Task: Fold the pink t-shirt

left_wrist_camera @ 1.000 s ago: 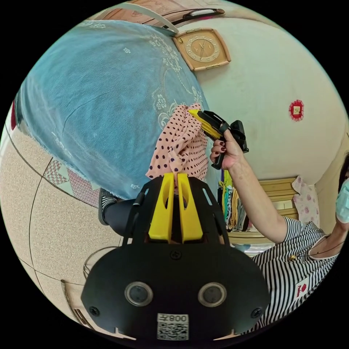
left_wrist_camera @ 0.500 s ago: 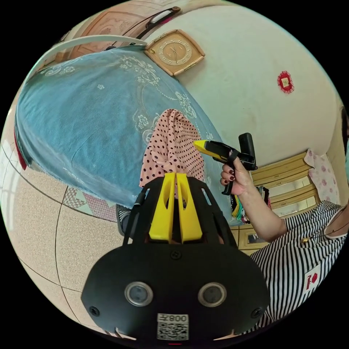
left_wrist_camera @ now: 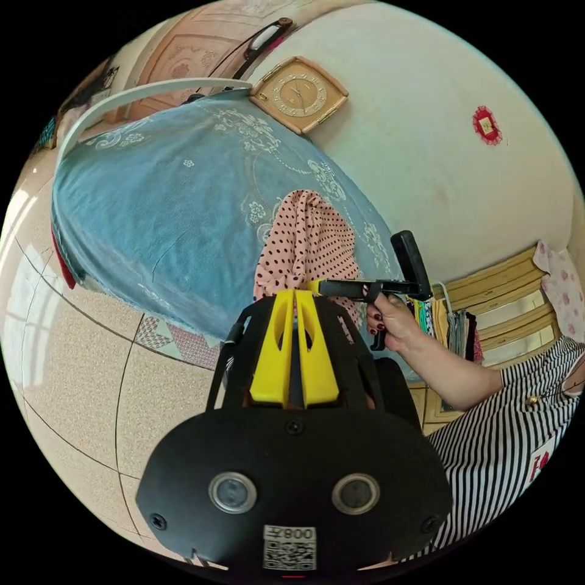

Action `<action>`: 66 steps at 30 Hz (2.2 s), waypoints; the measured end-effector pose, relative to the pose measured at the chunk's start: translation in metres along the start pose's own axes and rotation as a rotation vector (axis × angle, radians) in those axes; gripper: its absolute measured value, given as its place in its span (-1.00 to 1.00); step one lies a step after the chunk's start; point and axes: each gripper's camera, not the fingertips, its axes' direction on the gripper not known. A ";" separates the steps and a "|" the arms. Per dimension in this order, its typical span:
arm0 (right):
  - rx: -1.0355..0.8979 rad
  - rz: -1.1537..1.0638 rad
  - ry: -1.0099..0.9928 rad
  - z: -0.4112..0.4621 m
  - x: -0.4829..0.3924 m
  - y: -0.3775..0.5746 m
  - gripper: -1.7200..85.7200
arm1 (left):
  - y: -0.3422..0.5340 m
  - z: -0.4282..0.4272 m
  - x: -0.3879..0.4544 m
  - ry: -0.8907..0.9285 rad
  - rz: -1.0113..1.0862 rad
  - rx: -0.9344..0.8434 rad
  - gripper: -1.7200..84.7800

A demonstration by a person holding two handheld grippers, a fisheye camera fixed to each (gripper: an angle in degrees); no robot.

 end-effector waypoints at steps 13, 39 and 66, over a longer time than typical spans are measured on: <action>-0.013 -0.196 0.351 0.029 -0.089 0.009 -0.95 | -0.001 0.085 0.063 -0.263 0.200 -0.196 -0.96; 0.015 -0.083 0.331 0.042 -0.094 0.023 -0.95 | 0.029 0.126 0.120 -0.303 0.272 -0.240 -0.96; 0.127 0.050 0.072 -0.018 0.014 0.080 -0.95 | 0.033 0.109 0.106 -0.316 0.265 -0.218 -0.96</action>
